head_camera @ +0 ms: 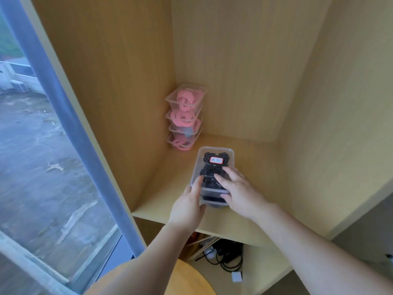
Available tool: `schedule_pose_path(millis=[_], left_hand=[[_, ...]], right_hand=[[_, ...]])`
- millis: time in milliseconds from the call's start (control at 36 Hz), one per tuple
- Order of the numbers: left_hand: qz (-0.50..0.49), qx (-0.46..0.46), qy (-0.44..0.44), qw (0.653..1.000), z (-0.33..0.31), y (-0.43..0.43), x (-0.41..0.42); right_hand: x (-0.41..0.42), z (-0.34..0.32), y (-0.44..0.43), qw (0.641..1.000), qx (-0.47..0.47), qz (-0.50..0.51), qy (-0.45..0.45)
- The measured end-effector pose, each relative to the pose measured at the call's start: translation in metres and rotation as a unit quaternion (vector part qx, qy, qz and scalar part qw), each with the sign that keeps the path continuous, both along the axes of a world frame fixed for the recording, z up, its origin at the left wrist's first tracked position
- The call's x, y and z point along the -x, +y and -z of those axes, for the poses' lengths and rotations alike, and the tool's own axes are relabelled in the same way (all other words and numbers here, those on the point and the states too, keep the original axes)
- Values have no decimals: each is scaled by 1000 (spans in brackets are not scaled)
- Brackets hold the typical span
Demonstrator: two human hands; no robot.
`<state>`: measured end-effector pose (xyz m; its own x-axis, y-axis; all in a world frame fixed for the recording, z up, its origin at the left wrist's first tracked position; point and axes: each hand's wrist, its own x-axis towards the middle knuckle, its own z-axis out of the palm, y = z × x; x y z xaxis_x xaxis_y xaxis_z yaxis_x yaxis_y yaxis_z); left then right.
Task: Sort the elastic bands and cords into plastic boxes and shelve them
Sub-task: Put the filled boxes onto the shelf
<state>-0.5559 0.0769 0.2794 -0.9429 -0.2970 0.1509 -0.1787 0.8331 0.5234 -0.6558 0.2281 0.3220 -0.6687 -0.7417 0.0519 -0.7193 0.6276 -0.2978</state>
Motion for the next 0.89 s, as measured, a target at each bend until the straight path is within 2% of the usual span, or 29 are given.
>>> schedule_pose_path(millis=[278, 389, 472, 667, 778, 889], left_hand=[[-59, 34, -14, 998, -3, -33, 83], [-83, 87, -9, 993, -4, -46, 120], [-60, 16, -14, 998, -4, -52, 143], [-18, -43, 11, 999, 13, -60, 172], [-9, -120, 35, 992, 13, -63, 181], [5, -98, 26, 995, 7, -61, 181]], right_hand=[[73, -4, -44, 998, -33, 49, 4], [109, -3, -61, 998, -33, 57, 0], [130, -1, -70, 998, -21, 62, 6], [154, 5, -90, 998, -5, 61, 12], [163, 2, -95, 998, -27, 62, 16], [166, -4, -95, 993, -85, 77, 20]])
